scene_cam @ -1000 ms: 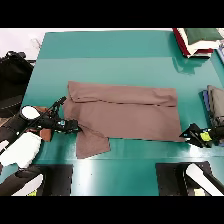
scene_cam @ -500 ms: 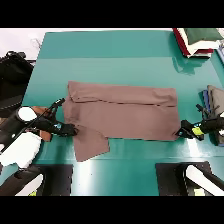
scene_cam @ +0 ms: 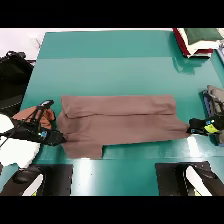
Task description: Fold the shirts.
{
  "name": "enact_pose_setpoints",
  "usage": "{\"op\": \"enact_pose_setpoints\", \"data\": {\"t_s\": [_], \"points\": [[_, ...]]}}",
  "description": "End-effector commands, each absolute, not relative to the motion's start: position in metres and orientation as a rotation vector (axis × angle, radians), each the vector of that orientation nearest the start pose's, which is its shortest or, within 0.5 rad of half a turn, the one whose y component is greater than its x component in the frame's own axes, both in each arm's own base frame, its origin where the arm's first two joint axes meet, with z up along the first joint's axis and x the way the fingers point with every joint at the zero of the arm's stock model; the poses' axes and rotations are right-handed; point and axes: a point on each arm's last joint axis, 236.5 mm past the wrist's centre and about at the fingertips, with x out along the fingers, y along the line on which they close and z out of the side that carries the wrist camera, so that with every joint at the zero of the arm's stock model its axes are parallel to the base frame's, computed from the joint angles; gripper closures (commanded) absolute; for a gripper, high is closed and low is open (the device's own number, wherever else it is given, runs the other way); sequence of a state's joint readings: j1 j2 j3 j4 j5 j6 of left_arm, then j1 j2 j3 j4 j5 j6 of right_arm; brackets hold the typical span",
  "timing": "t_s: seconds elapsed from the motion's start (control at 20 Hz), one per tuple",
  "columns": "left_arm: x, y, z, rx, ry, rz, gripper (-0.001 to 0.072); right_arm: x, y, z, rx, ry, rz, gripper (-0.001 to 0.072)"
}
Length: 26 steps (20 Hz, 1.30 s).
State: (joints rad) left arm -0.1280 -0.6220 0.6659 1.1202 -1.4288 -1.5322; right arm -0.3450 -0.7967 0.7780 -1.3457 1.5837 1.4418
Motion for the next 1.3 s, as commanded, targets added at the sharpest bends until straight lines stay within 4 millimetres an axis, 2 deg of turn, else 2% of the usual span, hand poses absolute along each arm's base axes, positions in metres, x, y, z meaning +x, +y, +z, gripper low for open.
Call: {"op": "enact_pose_setpoints", "data": {"t_s": [0.0,0.1,0.2,0.35,0.45,0.55,0.6,0.65,0.7,0.75,0.8,0.85,0.95,1.0,1.1,1.25], "points": [[0.221,-0.113,0.055,-0.207,1.222,-0.386,0.0687,0.22,-0.009,0.032,0.283,1.469,0.02,0.0698],[0.252,-0.11,0.053,-0.178,1.203,-0.363,0.0685,0.257,-0.008,0.033,0.261,1.437,0.035,0.0699],[0.293,-0.106,0.048,-0.186,1.18,-0.331,0.0685,0.292,-0.006,0.029,0.261,1.439,0.044,0.0698],[0.348,-0.104,0.033,-0.189,1.18,-0.307,0.0684,0.327,-0.002,0.013,0.254,1.495,0.073,0.0698],[0.372,-0.105,0.019,-0.198,1.199,-0.295,0.0683,0.346,-0.003,0.003,0.26,1.513,0.079,0.0696],[0.39,-0.106,0.012,-0.21,1.202,-0.281,0.0682,0.372,0.004,0.003,0.331,1.481,0.113,0.0695],[0.395,-0.107,0.012,-0.211,1.2,-0.283,0.0584,0.385,0.007,0.007,0.377,1.45,0.149,0.0658],[0.401,-0.107,0.019,-0.228,1.187,-0.274,0.0241,0.396,0.01,0.015,0.42,1.414,0.196,0.0476],[0.405,-0.108,0.026,-0.239,1.171,-0.268,0.0087,0.403,0.009,0.023,0.456,1.386,0.231,0.0369],[0.409,-0.108,0.033,-0.236,1.158,-0.273,0.0146,0.406,0.004,0.028,0.475,1.357,0.254,0.032],[0.409,-0.109,0.037,-0.237,1.154,-0.278,0.0237,0.404,-0.007,0.029,0.482,1.348,0.243,0.0318],[0.408,-0.112,0.04,-0.246,1.159,-0.287,0.0336,0.396,-0.019,0.026,0.485,1.357,0.235,0.0295],[0.403,-0.12,0.04,-0.274,1.178,-0.314,0.0564,0.37,-0.038,0.01,0.536,1.401,0.213,0.0191],[0.402,-0.125,0.042,-0.286,1.177,-0.327,0.0683,0.358,-0.046,-0.001,0.57,1.427,0.202,0.0183],[0.399,-0.14,0.044,-0.281,1.173,-0.367,0.0683,0.337,-0.055,-0.028,0.654,1.476,0.192,0.0182],[0.391,-0.17,0.044,-0.255,1.177,-0.421,0.0684,0.335,-0.04,-0.058,0.827,1.455,0.266,0.0182]]}}
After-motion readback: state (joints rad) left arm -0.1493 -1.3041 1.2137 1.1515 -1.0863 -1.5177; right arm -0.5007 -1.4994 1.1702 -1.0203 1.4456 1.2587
